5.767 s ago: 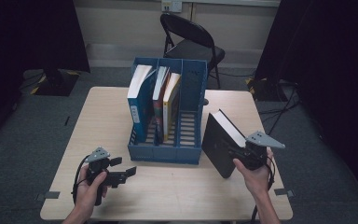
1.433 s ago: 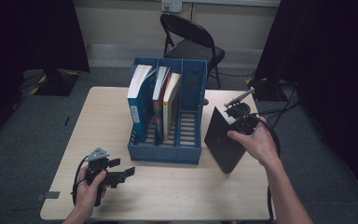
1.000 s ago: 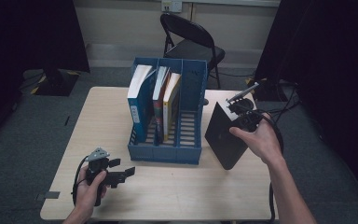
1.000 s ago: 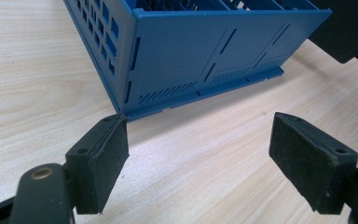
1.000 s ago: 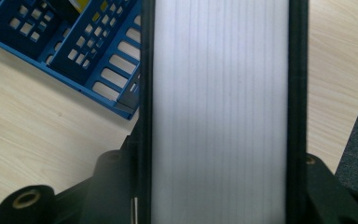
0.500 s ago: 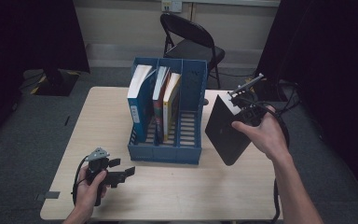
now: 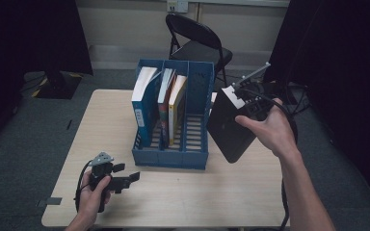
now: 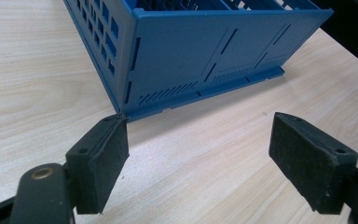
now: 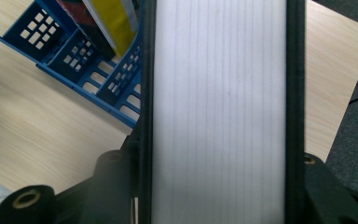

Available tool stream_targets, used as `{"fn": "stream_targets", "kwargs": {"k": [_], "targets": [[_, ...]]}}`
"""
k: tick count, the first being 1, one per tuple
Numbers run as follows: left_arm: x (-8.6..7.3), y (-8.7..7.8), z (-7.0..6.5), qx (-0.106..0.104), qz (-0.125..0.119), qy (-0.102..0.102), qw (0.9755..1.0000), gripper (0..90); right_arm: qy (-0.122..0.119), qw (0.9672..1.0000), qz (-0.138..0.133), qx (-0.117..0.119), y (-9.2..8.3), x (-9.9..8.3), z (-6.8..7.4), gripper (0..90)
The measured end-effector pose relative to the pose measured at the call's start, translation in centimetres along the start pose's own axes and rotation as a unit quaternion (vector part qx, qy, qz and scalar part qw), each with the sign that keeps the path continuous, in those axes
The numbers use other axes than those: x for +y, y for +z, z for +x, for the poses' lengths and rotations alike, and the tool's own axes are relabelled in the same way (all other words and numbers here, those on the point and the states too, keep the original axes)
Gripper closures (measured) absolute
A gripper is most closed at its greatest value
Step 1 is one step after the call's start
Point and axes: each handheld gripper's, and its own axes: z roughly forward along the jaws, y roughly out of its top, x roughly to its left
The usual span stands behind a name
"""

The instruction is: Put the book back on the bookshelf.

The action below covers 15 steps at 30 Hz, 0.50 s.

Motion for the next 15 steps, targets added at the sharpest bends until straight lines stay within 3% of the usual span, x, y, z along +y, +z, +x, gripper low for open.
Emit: {"fn": "stream_targets", "kwargs": {"k": [15], "targets": [[0.0, -0.1, 0.0, -0.001, 0.001, 0.003, 1.0, 19.8, -0.005, 0.9999, 0.001, 0.012, 1.4, 3.6, 2.9, 53.5]]}}
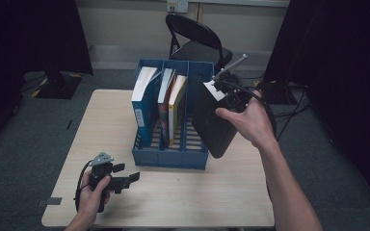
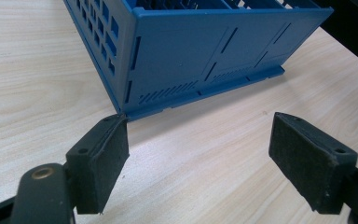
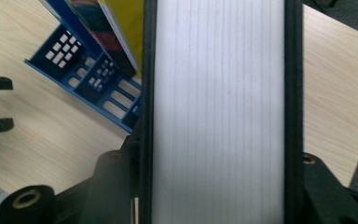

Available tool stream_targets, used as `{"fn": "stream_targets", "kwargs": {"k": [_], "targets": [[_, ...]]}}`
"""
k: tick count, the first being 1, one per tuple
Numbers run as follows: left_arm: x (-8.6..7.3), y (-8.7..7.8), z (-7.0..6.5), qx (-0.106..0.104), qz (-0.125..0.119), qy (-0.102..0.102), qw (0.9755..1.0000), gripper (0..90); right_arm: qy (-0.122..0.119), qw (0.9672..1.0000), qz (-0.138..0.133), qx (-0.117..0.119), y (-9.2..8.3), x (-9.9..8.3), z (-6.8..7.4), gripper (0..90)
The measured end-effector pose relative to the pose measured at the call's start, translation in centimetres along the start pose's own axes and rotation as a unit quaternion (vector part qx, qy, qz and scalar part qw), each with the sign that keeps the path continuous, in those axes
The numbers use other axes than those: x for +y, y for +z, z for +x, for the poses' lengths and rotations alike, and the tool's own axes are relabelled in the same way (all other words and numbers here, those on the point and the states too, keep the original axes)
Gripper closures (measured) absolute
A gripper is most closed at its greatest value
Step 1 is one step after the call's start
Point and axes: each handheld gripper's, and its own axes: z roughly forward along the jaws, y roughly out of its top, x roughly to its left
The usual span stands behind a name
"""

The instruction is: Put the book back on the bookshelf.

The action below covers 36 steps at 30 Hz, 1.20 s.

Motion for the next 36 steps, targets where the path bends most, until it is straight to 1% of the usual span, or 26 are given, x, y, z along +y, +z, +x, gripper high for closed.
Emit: {"fn": "stream_targets", "kwargs": {"k": [2, 5, 9, 11, 13, 16, 22, 32, 36], "targets": [[0.0, 0.0, -0.1, 0.0, -0.002, 0.0, 1.0, 19.8, 0.003, 1.0, 0.0, 0.005, 0.4, 0.5, 0.2, 53.4], [0.0, -0.1, 0.1, 0.001, -0.003, -0.002, 1.0, 19.7, 0.005, 1.0, 0.003, 0.006, 0.9, 1.0, 0.6, 53.5], [0.0, -0.2, 0.2, 0.001, -0.004, -0.001, 1.0, 19.8, 0.011, 0.9999, 0.007, 0.008, 1.6, 1.7, 0.5, 53.5], [0.0, -0.2, 0.2, 0.003, -0.005, -0.004, 1.0, 19.8, 0.019, 0.9997, 0.011, 0.004, 2.0, 2.1, 0.4, 53.5], [0.0, -0.2, 0.3, 0.002, -0.004, -0.003, 1.0, 19.8, 0.021, 0.9997, 0.012, 0.001, 2.1, 2.3, 0.3, 53.5], [0.0, -0.2, 0.2, 0.001, -0.006, -0.003, 1.0, 19.8, 0.03, 0.9994, 0.016, -0.005, 2.4, 2.8, 0.1, 53.5], [0.0, -0.2, 0.2, 0.001, -0.005, -0.004, 1.0, 19.8, 0.042, 0.9989, 0.018, -0.011, 3.0, 3.6, -0.1, 53.5], [0.0, -0.3, 0.3, 0.001, -0.006, -0.004, 1.0, 19.8, 0.063, 0.9976, 0.028, -0.01, 4.2, 4.9, -0.2, 53.5], [0.0, -0.3, 0.3, 0.001, -0.006, -0.004, 1.0, 19.8, 0.07, 0.997, 0.029, -0.017, 4.5, 5.7, -0.2, 53.5]]}}
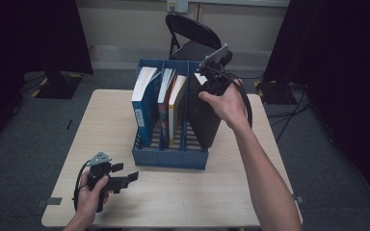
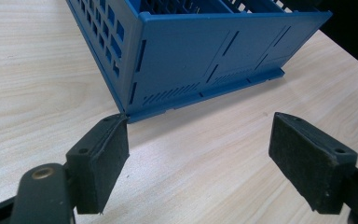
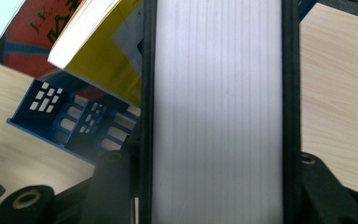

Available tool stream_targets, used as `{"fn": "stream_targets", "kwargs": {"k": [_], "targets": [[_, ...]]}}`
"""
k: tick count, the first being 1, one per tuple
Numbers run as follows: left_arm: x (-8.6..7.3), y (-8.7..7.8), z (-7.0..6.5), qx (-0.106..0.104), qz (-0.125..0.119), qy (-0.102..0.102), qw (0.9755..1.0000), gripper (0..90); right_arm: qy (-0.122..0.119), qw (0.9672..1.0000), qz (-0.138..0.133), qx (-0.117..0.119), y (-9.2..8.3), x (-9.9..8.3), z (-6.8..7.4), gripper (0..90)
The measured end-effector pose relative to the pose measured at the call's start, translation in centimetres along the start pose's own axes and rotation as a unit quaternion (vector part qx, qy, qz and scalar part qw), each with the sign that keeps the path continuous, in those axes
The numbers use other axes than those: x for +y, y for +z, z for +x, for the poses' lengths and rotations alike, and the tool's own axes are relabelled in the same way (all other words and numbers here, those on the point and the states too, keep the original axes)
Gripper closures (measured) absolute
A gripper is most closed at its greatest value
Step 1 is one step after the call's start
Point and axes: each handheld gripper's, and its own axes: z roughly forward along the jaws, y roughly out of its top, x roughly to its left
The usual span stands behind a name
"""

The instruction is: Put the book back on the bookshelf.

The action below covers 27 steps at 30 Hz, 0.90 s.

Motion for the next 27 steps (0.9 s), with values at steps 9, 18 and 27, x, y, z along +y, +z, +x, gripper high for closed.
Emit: {"fn": "stream_targets", "kwargs": {"k": [9, 18, 27], "targets": [[0.0, 0.0, 0.0, -0.001, -0.002, 0.001, 1.0, 19.8, 0.028, 0.9995, 0.01, -0.013, 0.8, 1.9, 0.4, 53.5], [0.0, 0.0, -0.1, -0.004, 0.0, 0.004, 1.0, 19.8, 0.048, 0.9985, 0.012, -0.024, 1.8, 2.9, 0.8, 53.5], [0.0, 0.1, 0.0, -0.004, 0.002, 0.004, 1.0, 19.8, 0.069, 0.9972, 0.011, -0.026, 2.5, 3.6, 0.8, 53.4]]}}
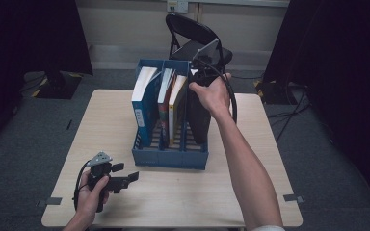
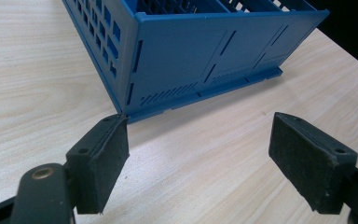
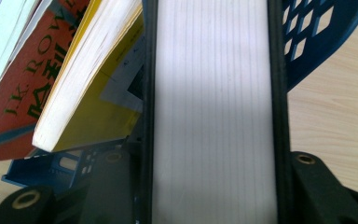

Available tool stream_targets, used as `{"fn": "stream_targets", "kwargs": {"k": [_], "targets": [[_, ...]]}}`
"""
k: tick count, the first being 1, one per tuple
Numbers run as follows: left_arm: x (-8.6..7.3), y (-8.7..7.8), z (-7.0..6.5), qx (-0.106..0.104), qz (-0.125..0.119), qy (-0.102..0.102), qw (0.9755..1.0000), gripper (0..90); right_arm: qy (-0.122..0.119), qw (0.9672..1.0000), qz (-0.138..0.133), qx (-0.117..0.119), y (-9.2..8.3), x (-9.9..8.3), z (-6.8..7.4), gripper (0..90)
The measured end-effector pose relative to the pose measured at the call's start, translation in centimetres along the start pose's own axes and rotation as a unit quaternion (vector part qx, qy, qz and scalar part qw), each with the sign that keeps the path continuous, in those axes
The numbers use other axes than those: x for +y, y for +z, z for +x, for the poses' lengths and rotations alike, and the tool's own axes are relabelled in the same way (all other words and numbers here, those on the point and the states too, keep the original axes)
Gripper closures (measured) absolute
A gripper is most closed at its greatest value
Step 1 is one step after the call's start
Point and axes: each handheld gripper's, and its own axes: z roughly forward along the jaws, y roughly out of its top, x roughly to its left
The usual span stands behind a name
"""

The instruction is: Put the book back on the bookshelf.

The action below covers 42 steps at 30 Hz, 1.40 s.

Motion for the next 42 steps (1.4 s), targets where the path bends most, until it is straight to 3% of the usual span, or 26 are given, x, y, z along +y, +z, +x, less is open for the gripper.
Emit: {"fn": "stream_targets", "kwargs": {"k": [13, 19, 26, 36, 42], "targets": [[0.0, 0.0, 0.0, -0.001, -0.002, 0.001, 1.0, 19.8, 0.019, 0.9998, -0.006, -0.007, 1.5, 0.5, 0.2, 53.4], [0.0, 0.0, 0.0, -0.001, -0.002, 0.0, 1.0, 19.8, 0.033, 0.9995, -0.002, -0.003, 3.0, 0.2, -0.1, 53.4], [0.0, 0.0, 0.0, -0.001, 0.0, 0.005, 1.0, 19.8, 0.042, 0.9989, -0.015, -0.012, 4.7, -0.4, 0.3, 53.4], [0.0, 0.0, -0.1, -0.002, 0.0, 0.005, 1.0, 19.8, 0.047, 0.9986, -0.017, -0.015, 6.8, -1.3, 0.5, 53.2], [0.0, 0.2, -0.2, -0.001, 0.003, 0.006, 1.0, 19.8, 0.041, 0.9988, -0.023, -0.017, 7.1, -1.9, 0.7, 52.0]]}}
